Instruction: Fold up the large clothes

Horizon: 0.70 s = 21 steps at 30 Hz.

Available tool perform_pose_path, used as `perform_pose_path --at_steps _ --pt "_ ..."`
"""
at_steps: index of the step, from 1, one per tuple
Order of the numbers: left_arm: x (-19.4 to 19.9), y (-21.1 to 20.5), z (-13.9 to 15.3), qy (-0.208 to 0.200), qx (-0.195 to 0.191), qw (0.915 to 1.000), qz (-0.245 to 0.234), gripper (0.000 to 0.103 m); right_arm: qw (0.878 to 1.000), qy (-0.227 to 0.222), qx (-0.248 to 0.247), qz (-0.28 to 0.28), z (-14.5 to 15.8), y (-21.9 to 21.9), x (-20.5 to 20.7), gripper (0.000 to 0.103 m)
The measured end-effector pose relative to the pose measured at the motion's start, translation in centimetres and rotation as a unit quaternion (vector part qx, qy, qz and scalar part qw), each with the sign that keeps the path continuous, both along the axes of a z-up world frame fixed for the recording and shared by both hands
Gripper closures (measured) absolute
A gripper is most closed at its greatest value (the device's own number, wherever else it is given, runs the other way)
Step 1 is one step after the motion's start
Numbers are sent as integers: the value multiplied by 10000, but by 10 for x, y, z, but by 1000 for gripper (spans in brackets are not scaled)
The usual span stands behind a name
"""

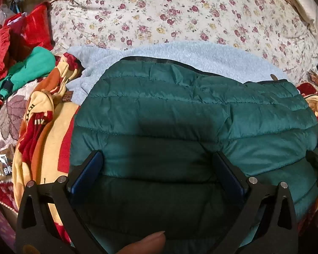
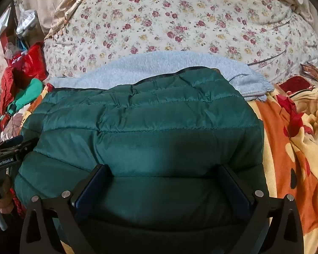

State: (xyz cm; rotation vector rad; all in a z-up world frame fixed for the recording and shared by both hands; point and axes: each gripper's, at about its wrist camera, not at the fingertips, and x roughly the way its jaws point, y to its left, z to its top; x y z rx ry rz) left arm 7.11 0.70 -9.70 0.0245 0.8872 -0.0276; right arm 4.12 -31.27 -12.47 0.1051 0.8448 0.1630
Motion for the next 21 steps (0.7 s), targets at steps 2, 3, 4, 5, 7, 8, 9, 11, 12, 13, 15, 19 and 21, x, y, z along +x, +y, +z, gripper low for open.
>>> perform_pose_path --at_steps 2,3,4,5,7,8,9,11,12,13,15,19,21 --pt "0 2 -1 -1 -97 10000 19 0 10000 59 -15 -9 1 1 1 0" --pt "1 3 -1 32 -124 9999 0 0 9999 100 -24 -10 2 1 1 0" --pt "1 2 0 63 -125 9999 -21 0 9998 194 -48 -22 6 2 1 0" --pt "0 3 4 110 -144 9998 -48 0 9996 263 -76 -13 10 3 0 0" --pt "-9 4 16 132 -230 9996 -56 0 9995 291 -87 68 25 5 -9 0" --pt "-18 3 25 138 -239 9996 -83 0 9997 208 -71 97 34 5 -16 0" --pt "-29 0 34 109 -202 9996 -163 0 9999 94 -107 95 44 6 -27 0" --pt "-52 -5 53 -5 -130 9992 -391 0 9994 -8 -339 -25 62 7 -49 0" --pt "-64 -8 61 -40 -91 9986 -524 0 9992 -38 -395 -80 69 7 -61 0" --pt "-77 -9 68 -40 -40 9979 -642 0 9991 -66 -395 -121 77 5 -74 0" --pt "-99 -9 76 -6 101 9971 -753 0 9991 -166 -342 -178 88 1 -101 0" --pt "-134 -1 81 142 117 9972 -730 0 9983 -263 -95 -504 100 -13 -151 0" --pt "-150 2 79 236 67 9972 -700 0 9980 -173 -31 -606 100 -16 -169 0"
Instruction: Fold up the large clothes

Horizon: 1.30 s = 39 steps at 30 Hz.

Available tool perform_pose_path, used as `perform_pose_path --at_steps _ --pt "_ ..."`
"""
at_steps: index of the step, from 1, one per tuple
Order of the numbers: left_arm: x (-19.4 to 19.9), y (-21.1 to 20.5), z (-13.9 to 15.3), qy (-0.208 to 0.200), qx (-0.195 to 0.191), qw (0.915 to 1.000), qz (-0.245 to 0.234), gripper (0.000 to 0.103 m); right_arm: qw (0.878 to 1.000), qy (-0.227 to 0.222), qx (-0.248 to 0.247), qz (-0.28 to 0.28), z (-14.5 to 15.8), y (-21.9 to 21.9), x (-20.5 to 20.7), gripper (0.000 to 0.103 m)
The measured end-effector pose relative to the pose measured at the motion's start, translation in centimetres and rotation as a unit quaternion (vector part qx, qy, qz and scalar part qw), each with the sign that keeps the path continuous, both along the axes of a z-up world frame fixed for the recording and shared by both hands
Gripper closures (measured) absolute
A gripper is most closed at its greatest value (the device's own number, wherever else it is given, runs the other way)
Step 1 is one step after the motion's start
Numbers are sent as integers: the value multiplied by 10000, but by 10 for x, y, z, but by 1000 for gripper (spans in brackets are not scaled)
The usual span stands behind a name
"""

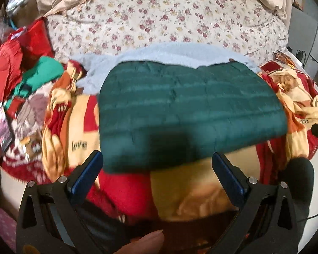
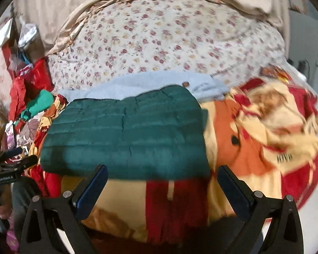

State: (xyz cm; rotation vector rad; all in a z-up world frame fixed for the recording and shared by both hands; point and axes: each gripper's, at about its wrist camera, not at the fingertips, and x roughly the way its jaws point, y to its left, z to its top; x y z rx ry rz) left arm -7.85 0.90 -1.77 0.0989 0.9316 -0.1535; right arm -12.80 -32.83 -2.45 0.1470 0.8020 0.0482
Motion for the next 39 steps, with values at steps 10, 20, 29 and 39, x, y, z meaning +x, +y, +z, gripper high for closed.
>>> perform_pose_path --at_steps 10,20,29,39 --pt "-55 2 15 -172 -317 9992 148 0 9997 -75 -87 203 10 15 -65 0" --pt "-69 -1 29 -352 -438 9982 214 0 9989 -221 -264 318 17 30 -71 0" --pt "-71 -7 25 -306 -371 9987 171 0 9991 -227 -196 294 16 28 -73 0" --pt "-69 -12 17 -182 -334 9992 115 0 9993 -176 -79 318 9 27 -73 0"
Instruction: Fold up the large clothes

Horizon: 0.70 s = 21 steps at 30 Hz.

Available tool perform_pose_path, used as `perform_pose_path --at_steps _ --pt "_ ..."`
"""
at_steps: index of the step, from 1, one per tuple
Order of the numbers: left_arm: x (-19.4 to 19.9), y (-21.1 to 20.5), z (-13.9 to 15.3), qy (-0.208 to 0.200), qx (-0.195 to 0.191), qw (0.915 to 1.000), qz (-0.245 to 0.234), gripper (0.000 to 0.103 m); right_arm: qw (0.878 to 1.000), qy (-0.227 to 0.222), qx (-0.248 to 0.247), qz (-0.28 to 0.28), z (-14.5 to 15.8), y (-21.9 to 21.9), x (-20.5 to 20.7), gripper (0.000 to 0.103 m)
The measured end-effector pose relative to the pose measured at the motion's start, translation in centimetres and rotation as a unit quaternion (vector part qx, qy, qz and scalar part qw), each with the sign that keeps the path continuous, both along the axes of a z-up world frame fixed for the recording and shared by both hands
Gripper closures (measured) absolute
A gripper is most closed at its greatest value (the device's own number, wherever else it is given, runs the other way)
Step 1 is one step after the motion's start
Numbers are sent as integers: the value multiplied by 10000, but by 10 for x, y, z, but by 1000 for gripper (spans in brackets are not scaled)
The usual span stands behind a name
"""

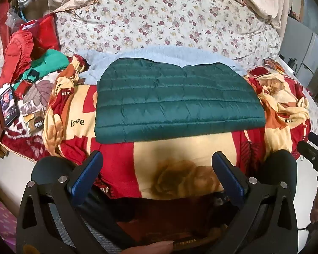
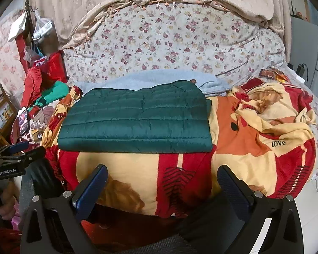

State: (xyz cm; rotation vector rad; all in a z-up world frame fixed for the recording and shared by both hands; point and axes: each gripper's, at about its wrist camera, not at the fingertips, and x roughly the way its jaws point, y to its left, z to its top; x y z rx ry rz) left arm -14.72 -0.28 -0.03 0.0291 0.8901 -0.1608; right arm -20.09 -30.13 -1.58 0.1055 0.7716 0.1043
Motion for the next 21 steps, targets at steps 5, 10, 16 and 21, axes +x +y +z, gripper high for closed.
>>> perform_pose_path --at_steps 5,10,16,21 --pt "0 -1 -1 25 -4 10000 -16 0 10000 23 6 20 -2 3 1 0" --pt "0 -3 -2 23 -26 10000 -29 0 10000 -3 22 33 -2 4 1 0" --pt "-2 -3 -4 -47 -79 9999 -126 0 10000 -4 22 35 -1 3 1 0" --pt "-6 -4 -1 -193 -17 9997 -164 0 10000 -5 22 38 -1 3 1 0"
